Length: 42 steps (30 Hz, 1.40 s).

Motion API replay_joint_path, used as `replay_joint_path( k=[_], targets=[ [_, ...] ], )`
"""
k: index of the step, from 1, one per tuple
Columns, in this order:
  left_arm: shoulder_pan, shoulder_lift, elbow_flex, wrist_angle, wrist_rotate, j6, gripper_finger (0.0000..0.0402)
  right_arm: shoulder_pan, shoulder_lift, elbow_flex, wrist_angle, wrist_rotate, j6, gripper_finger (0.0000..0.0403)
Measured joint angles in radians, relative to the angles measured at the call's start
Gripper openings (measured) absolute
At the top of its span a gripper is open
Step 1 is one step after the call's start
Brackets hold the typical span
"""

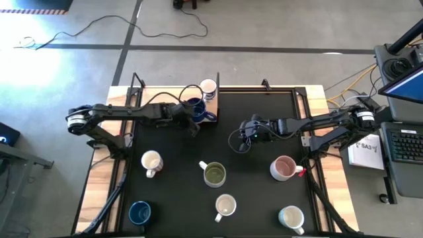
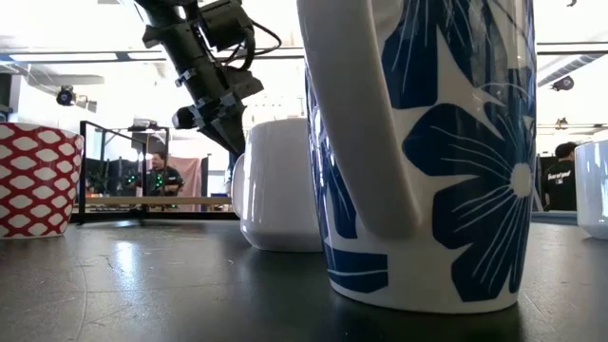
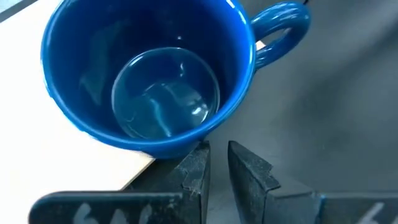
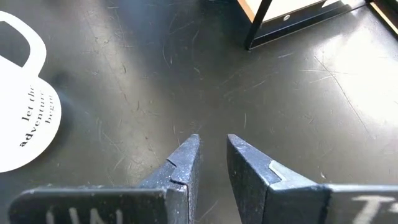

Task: Place coffee mugs
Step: Put the blue mug on the shelf, then adjust the mugs on the shelf

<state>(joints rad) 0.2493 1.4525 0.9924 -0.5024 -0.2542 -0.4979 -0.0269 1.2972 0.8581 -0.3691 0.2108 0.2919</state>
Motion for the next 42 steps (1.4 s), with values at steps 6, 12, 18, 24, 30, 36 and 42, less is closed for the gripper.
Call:
replay_joint_path(
  k=[6,12,18,24,30,36,42],
  targets=[
    [0.000,0.002,0.000,0.056,0.022,0.009,0.0040,0.000,0.000,0.000,0.000,0.000,-0.004,0.0068],
    [-0.002,-0.005,0.009,0.107,0.058,0.027,0.0040,0.000,0.000,0.000,0.000,0.000,-0.004,0.0068],
    [0.021,-0.015,0.073,0.118,0.042,0.122,0.0040,0.000,0.000,0.000,0.000,0.000,-0.004,0.0068],
    [0.103,0.029,0.121,0.132,0.036,0.184,0.0040,0.000,0.000,0.000,0.000,0.000,0.003,0.0068],
    [0.169,0.103,0.201,0.121,0.113,0.244,0.0040,0.000,0.000,0.000,0.000,0.000,0.022,0.0068],
    [0.202,0.190,0.306,0.076,0.170,0.280,0.0040,0.000,0.000,0.000,-0.001,0.000,0.022,0.0068],
    [0.220,0.256,0.384,-0.014,0.188,0.289,0.0040,0.000,0.000,0.000,-0.026,0.000,0.022,0.0068]
  ],
)
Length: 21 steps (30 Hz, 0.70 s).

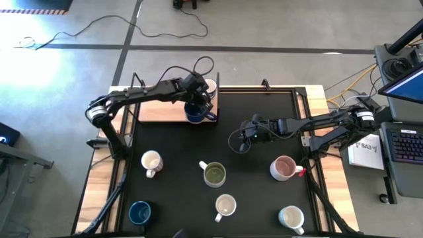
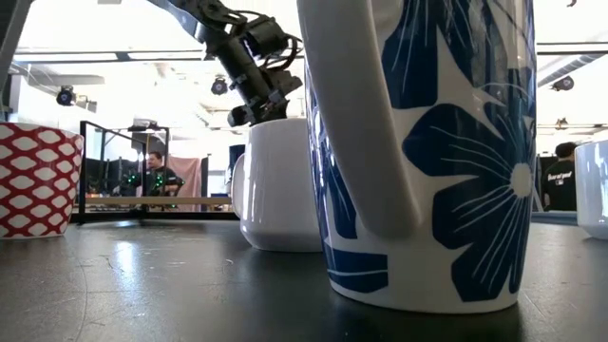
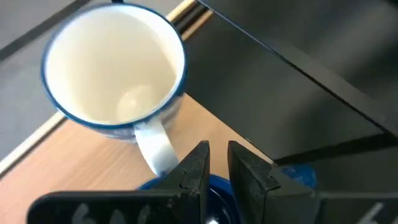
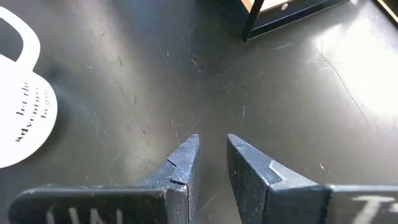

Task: Place coffee mugs
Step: Adjust the mugs on the shelf

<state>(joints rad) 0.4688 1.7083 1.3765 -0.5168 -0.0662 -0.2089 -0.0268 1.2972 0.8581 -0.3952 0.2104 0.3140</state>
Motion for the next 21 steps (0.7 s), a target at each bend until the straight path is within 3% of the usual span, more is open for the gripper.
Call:
replay_joint_path(
  k=[21],
  targets=[
    [0.024,0.001,0.010,-0.037,0.004,0.007,0.0040,0.000,0.000,0.000,-0.005,0.000,-0.009,0.0068]
  ],
)
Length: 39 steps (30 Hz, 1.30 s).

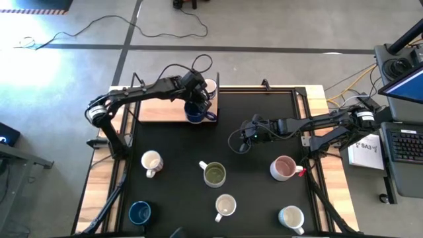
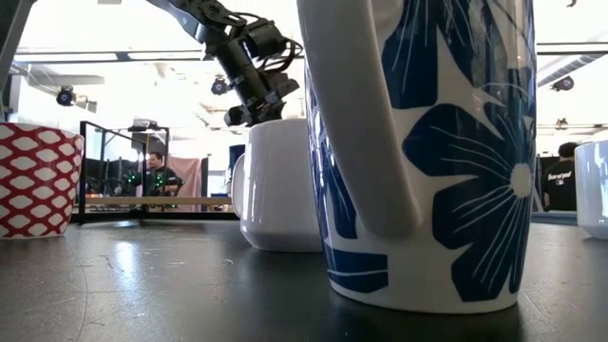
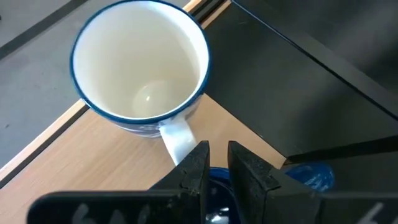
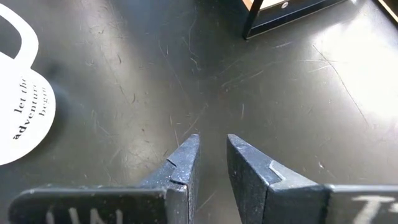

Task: Place coffee mugs
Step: Adjust the mugs on the shelf

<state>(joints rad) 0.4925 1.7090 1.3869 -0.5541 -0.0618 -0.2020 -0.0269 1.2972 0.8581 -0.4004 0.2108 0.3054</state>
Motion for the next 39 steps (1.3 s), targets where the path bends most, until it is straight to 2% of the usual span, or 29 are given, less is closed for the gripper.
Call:
replay_joint_path(
  k=[24,39],
  targets=[
    [-0.007,0.006,-0.002,0.033,0.002,-0.040,0.0040,0.000,0.000,0.000,0.000,0.000,-0.012,0.0068],
    [-0.012,0.051,0.002,0.041,-0.011,-0.026,0.0040,0.000,0.000,0.000,-0.007,0.000,-0.014,0.0068]
  ],
)
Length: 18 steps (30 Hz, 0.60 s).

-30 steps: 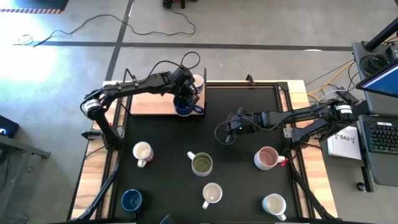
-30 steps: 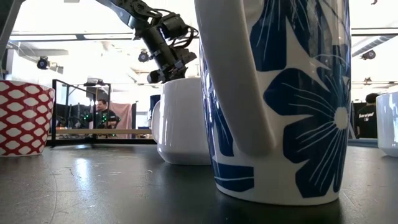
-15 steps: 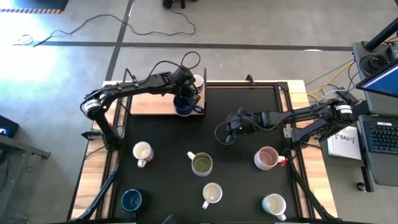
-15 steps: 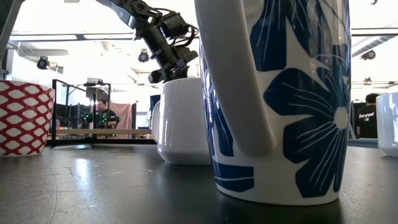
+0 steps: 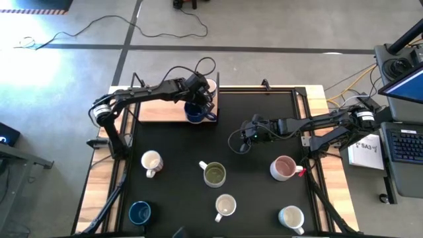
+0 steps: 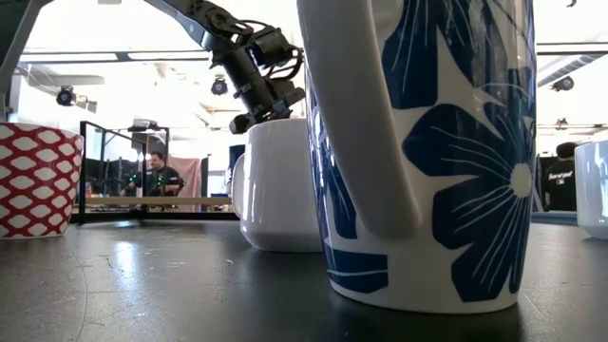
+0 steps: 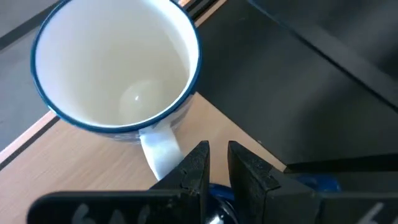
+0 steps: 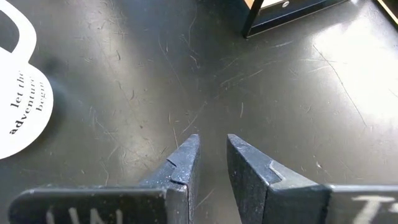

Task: Place coffee mugs
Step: Adjust the mugs on the shelf

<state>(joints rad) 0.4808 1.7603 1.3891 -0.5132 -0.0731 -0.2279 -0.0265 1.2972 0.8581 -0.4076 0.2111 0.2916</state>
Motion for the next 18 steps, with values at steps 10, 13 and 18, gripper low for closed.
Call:
replay_joint_path(
  k=[10,13,18],
  targets=[
    [0.007,-0.007,-0.002,-0.034,-0.038,0.010,0.0040,0.000,0.000,0.000,0.000,0.000,-0.001,0.0068],
    [0.007,-0.007,0.001,-0.043,-0.072,0.022,0.0040,0.000,0.000,0.000,0.000,0.000,0.002,0.0068],
    [0.008,-0.008,0.002,-0.064,-0.103,0.028,0.0040,0.000,0.000,0.000,0.000,0.000,0.001,0.0068]
  ],
)
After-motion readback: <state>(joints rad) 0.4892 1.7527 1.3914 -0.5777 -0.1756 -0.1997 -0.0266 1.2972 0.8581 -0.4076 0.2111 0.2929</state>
